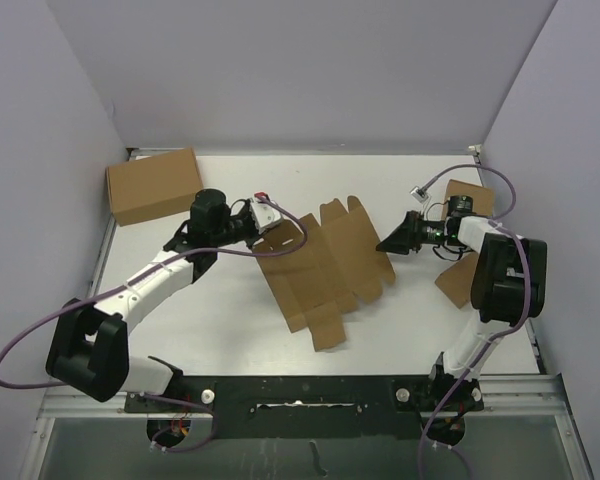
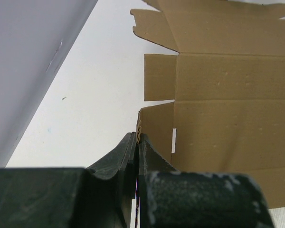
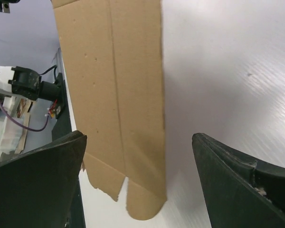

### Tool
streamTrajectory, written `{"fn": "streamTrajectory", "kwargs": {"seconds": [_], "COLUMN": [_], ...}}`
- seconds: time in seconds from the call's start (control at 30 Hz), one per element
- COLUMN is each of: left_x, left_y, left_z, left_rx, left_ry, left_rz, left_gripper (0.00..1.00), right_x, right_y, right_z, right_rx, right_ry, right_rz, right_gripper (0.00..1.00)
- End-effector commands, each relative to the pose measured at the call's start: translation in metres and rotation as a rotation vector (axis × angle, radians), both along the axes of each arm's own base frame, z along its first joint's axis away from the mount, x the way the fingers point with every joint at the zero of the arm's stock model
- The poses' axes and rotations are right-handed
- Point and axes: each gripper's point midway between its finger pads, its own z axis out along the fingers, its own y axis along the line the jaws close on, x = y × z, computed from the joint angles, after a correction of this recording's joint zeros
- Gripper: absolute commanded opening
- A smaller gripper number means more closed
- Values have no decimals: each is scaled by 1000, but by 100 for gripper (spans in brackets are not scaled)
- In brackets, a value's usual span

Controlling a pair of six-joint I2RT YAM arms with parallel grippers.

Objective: Fold the paper box

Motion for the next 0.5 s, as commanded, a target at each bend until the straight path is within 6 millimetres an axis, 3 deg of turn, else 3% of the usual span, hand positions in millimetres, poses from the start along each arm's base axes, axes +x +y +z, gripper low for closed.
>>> {"fn": "streamTrajectory", "kwargs": {"seconds": [0.0, 0.13, 0.23, 0.47], "left_x": [0, -1, 0, 3], "left_y": [1, 2, 3, 7], "left_z": [48, 52, 53, 54], "left_rx": [-63, -67, -71, -73], "left_ry": [-154, -158, -157, -161], "left_rz": [1, 9, 17, 50], "left_gripper": [0, 0, 0, 0], "right_x": [-5, -14, -16, -19], "right_y": [16, 30, 37, 39], "right_z": [19, 32, 30, 42], "right_rx": [107, 138, 136, 194], "right_ry": [-41, -88, -82, -92], "right_rz": [75, 139, 158, 181], "right_gripper": [100, 98, 96, 78]}}
